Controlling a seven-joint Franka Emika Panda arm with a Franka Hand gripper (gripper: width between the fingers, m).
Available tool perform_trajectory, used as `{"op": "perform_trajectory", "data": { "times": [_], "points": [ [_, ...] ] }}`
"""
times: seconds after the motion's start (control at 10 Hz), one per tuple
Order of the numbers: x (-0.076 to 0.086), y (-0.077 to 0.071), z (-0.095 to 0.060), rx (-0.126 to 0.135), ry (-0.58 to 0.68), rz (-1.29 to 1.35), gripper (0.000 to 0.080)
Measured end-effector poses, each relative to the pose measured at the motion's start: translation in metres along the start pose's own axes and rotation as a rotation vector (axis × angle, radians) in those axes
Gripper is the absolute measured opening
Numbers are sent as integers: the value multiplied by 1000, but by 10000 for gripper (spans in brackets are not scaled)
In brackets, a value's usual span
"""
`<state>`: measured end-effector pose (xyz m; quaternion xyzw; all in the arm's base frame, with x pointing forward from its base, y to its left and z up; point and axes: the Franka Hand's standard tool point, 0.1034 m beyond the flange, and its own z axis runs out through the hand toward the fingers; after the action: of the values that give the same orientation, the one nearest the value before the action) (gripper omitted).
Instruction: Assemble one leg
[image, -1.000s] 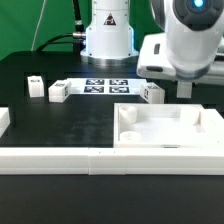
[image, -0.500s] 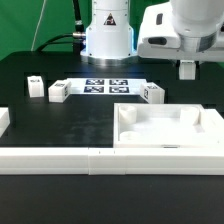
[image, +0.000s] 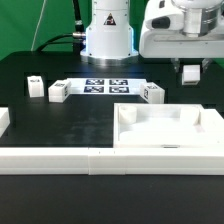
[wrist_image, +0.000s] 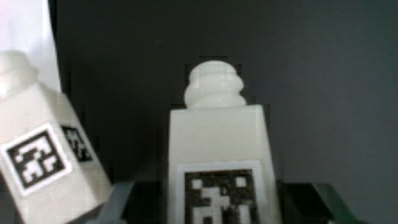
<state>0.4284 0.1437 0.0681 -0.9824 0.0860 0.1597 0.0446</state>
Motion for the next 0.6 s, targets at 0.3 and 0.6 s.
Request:
{"op": "perform_trajectory", "data": {
  "times": [0.3, 0.6],
  "points": [
    [21, 7, -27, -36, 240, -110, 288],
    [27, 0, -37, 18, 465, -151, 289]
  ]
}}
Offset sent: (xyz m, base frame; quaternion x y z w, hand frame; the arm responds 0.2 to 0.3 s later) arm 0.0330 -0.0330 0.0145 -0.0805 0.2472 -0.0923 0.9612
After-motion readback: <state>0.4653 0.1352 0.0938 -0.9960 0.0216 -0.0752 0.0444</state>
